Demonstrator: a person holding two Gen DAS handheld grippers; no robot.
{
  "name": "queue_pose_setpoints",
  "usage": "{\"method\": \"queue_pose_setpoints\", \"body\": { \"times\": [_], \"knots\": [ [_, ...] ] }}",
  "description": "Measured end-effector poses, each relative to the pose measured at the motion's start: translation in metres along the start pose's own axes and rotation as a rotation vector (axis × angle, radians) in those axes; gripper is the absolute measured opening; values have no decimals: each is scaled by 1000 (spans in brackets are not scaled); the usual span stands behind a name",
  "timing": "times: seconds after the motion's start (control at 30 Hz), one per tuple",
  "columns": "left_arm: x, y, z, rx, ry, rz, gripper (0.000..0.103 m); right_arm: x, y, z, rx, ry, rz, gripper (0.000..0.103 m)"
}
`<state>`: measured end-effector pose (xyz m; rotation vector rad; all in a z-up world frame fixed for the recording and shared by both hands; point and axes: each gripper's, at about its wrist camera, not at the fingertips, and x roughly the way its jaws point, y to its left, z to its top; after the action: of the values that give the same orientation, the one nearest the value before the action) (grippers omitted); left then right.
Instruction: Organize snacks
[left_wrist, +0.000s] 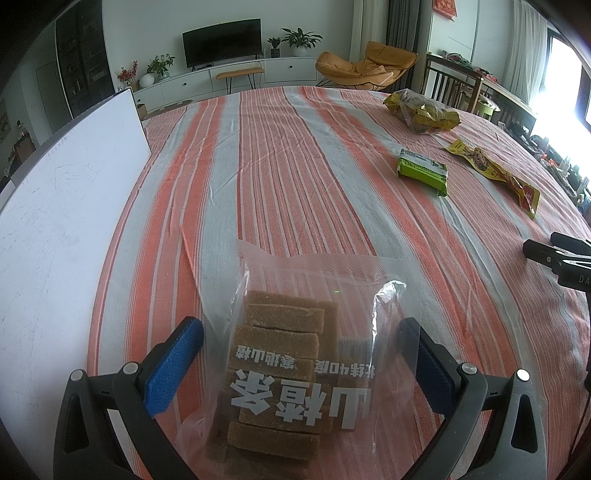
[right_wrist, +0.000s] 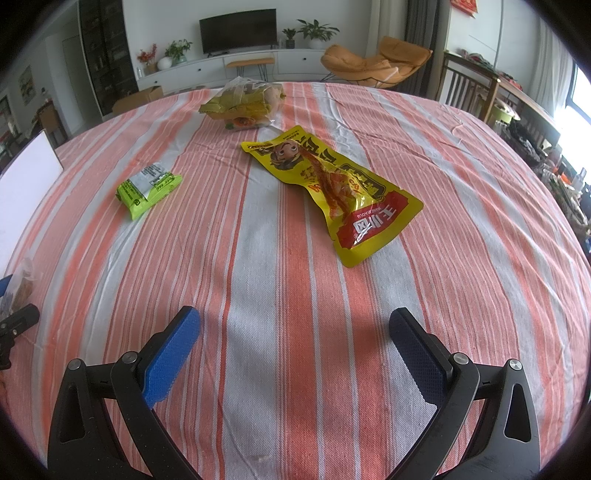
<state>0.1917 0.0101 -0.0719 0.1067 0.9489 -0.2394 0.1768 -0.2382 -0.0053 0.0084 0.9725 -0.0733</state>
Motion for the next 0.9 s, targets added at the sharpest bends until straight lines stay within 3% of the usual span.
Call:
{"method": "queue_pose_setpoints", "body": {
  "times": [0.6, 0.67, 0.73, 0.8, 0.9],
  "knots": [
    [0, 0, 0, 0, 0, 0, 103, 0, 0, 1, 4, 0, -2, 103],
    [0, 0, 0, 0, 0, 0, 103, -2, 3, 1, -17, 5, 28, 102],
    [0, 0, 0, 0, 0, 0, 103, -14, 12, 2, -53, -63, 131, 102],
    [0, 0, 0, -1, 1, 0, 103, -27, 36, 12, -173, -123, 207, 102],
    [0, 0, 0, -1, 1, 0, 103, -27, 74, 42, -350, -111, 310, 101]
  ]
}}
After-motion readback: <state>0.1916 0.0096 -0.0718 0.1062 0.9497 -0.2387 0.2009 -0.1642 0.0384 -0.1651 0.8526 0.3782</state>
